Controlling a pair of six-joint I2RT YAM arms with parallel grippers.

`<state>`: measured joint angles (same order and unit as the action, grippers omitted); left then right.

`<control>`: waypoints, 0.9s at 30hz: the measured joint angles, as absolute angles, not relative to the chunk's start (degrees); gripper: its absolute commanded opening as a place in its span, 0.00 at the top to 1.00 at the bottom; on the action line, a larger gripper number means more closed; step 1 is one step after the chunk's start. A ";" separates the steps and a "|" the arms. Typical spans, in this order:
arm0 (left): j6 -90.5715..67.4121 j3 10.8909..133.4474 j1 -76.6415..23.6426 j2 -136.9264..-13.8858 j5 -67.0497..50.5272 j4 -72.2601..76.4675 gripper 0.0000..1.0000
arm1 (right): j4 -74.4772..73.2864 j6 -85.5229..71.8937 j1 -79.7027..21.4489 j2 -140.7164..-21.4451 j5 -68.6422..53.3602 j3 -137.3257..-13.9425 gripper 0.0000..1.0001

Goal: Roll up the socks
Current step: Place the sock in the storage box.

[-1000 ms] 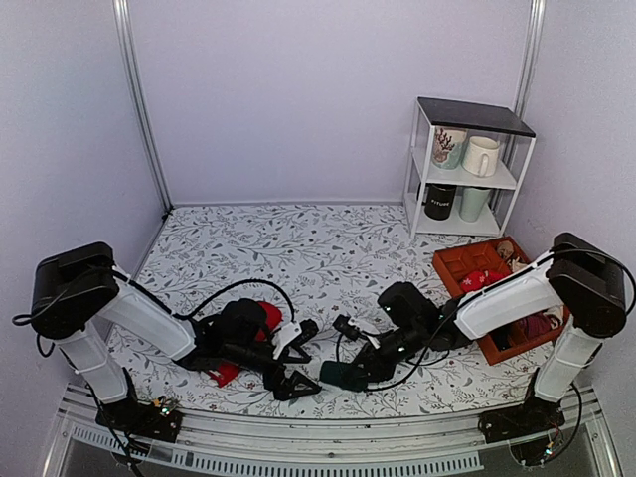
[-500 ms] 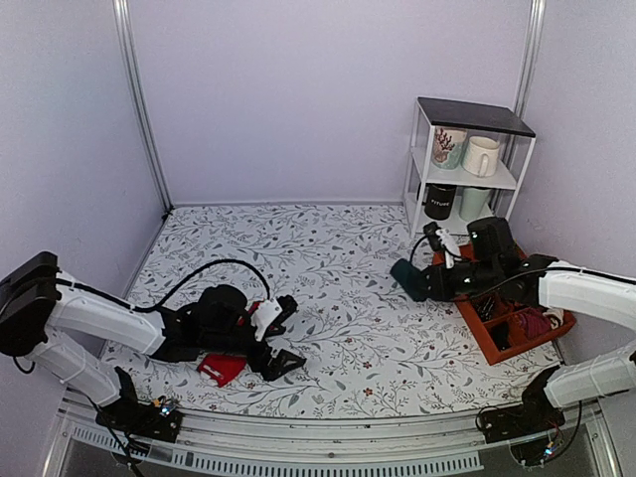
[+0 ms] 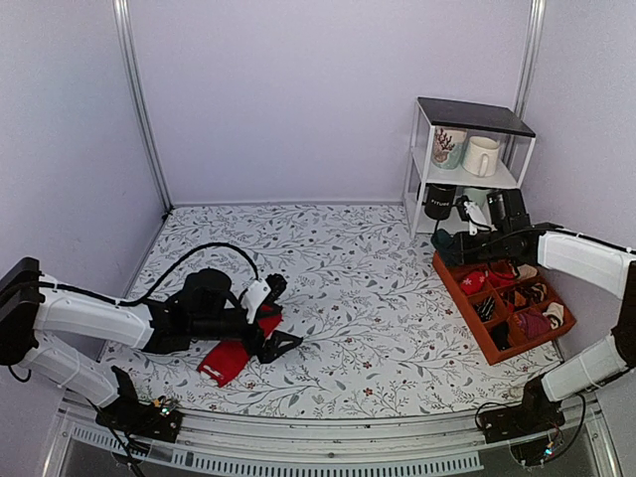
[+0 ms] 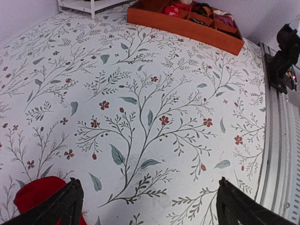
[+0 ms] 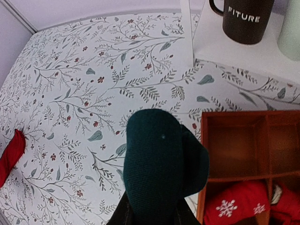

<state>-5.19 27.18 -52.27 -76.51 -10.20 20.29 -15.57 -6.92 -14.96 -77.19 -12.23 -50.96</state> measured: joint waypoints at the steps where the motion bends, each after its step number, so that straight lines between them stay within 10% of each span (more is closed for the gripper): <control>1: -4.97 27.24 -52.27 -76.51 -10.28 20.40 0.00 | -16.27 -4.86 -13.72 -78.43 -13.37 -52.82 1.00; 15: -3.40 27.29 -52.27 -76.34 -11.55 23.33 0.01 | -15.35 18.33 -5.30 -86.83 -10.98 -57.80 1.00; 27: -1.43 31.94 -52.25 -80.53 -13.61 23.22 0.00 | -19.14 -0.34 -1.32 -89.45 -3.36 -60.88 1.00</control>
<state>-1.43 31.94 -52.25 -80.53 -13.61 23.22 -19.14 -0.34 -1.32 -89.45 -3.36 -60.88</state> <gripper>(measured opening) 0.995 0.195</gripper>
